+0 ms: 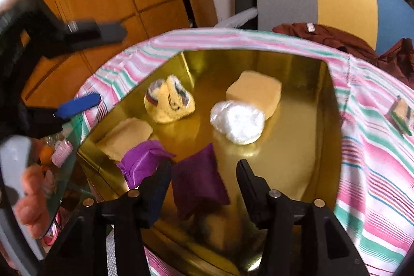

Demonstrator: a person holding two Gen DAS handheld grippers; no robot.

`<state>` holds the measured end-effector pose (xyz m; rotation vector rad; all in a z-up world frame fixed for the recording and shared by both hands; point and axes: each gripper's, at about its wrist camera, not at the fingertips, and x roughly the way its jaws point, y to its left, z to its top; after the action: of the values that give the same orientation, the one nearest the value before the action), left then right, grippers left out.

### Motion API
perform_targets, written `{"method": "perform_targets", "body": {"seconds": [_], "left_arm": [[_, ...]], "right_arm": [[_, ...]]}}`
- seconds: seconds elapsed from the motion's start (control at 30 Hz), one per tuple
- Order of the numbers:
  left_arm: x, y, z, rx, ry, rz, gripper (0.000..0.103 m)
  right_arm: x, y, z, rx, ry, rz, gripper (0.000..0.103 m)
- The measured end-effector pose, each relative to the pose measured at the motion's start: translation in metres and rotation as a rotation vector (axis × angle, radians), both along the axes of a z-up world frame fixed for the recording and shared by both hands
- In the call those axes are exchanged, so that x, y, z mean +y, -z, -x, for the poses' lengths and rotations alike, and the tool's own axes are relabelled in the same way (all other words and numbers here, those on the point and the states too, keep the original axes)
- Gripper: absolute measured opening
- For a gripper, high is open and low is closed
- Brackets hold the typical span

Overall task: Organize objects
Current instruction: 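Move both open grippers from the tray back toward the scattered items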

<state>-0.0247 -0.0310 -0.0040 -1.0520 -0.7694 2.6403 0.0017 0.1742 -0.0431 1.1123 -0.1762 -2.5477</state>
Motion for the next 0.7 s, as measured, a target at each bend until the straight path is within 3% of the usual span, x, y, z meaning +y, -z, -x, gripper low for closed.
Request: {"method": "perform_targets", "body": {"seconds": [0.2, 0.4, 0.7], "left_arm": [[0.013, 0.002, -0.003, -0.004, 0.033, 0.029, 0.103], [0.035, 0.004, -0.008, 0.003, 0.110, 0.060, 0.103], [0.083, 0.006, -0.023, 0.023, 0.299, 0.112, 0.103]], "right_arm": [[0.036, -0.022, -0.017, 0.082, 0.098, 0.051, 0.053], [0.074, -0.030, -0.020, 0.094, 0.202, 0.069, 0.053], [0.132, -0.009, -0.034, 0.037, 0.357, 0.068, 0.053]]}}
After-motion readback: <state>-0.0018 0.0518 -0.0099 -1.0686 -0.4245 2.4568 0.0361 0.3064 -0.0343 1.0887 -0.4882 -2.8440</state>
